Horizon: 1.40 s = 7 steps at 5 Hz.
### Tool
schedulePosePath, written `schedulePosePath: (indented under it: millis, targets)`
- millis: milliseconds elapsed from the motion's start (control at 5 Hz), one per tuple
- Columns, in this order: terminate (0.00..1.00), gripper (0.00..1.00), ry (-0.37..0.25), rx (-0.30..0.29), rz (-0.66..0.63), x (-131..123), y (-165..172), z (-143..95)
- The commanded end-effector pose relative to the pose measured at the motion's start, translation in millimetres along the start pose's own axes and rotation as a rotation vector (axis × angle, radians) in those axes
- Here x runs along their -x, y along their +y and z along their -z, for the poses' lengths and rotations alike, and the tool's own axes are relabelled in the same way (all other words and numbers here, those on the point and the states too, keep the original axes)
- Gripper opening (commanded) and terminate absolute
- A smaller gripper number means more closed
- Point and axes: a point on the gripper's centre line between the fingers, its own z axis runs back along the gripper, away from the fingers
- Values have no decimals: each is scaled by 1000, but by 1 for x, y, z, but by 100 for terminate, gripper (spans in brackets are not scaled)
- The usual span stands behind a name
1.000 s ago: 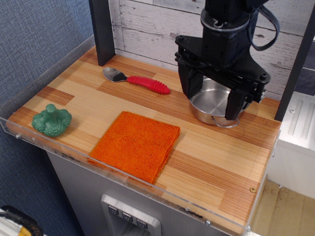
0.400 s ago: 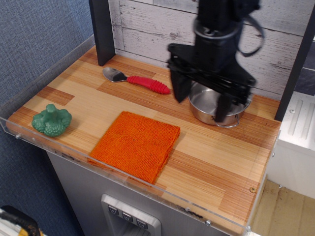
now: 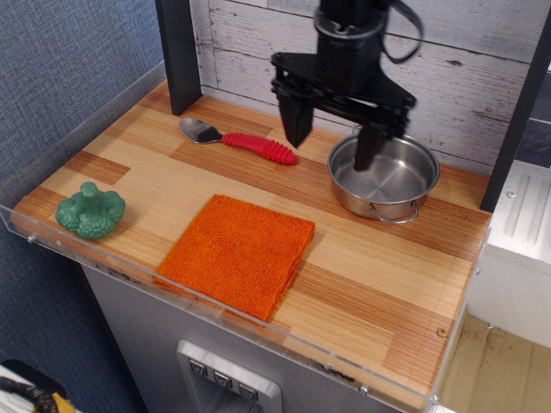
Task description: Place pot on top of orange cloth.
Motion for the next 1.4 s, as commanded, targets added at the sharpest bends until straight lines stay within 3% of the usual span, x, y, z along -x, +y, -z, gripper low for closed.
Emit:
schedulePosePath:
  millis: [0,400,800,1200]
  targets:
    - [0,100,-66,28,-131,-38,24,26]
    - [0,100,-5,51,-109,-45,19,59]
    - [0,100,56,47,-109,-48,19,78]
    - [0,100,70,81,-98,-51,22,84]
